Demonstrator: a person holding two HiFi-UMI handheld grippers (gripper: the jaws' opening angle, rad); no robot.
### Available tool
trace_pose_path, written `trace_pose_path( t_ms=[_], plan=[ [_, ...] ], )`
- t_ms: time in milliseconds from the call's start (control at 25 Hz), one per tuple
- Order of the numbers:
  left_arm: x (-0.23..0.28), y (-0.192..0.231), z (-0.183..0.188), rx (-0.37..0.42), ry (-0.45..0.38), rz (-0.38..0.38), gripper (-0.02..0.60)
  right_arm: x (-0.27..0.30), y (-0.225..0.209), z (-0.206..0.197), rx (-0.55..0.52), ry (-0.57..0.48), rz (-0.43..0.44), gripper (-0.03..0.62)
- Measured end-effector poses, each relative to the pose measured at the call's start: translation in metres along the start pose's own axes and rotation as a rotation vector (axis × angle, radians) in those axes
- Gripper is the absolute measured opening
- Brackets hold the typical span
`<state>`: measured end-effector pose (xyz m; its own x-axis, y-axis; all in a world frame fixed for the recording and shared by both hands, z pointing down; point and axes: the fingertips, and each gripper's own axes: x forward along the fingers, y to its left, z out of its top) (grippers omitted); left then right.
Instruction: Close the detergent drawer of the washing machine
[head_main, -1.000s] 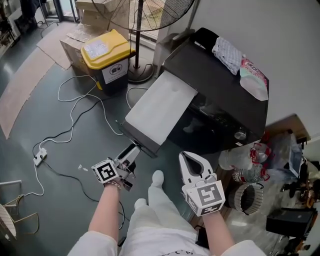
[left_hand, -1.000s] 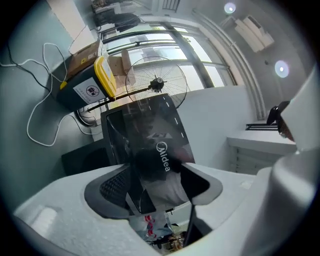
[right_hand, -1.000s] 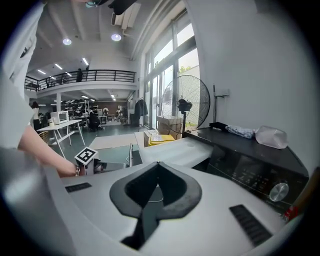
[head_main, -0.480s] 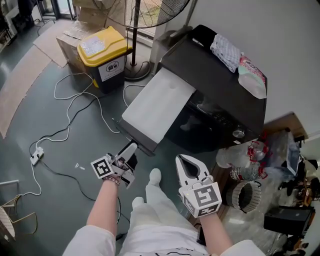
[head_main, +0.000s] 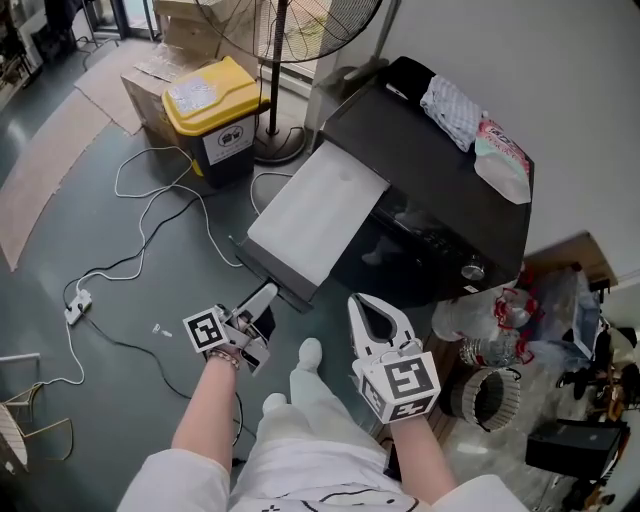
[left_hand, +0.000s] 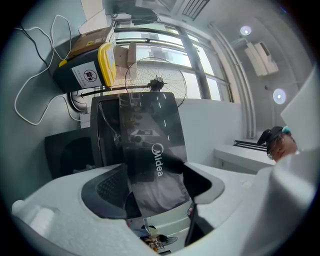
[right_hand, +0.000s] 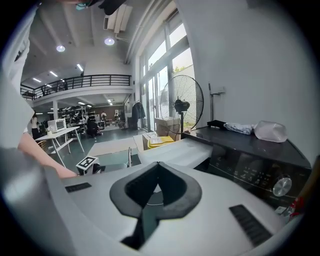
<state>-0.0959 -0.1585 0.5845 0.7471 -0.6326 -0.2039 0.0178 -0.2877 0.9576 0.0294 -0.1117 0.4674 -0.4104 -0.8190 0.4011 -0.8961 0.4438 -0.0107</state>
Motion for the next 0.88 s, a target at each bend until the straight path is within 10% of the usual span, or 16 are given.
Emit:
trace_pose_path(
  t_ms=[880],
  plan=[
    [0.047, -0.008, 0.004, -0.037, -0.024, 0.033, 0.331, 0.015, -0.042, 0.037, 0.028, -0.042, -0.031, -0.008]
  ],
)
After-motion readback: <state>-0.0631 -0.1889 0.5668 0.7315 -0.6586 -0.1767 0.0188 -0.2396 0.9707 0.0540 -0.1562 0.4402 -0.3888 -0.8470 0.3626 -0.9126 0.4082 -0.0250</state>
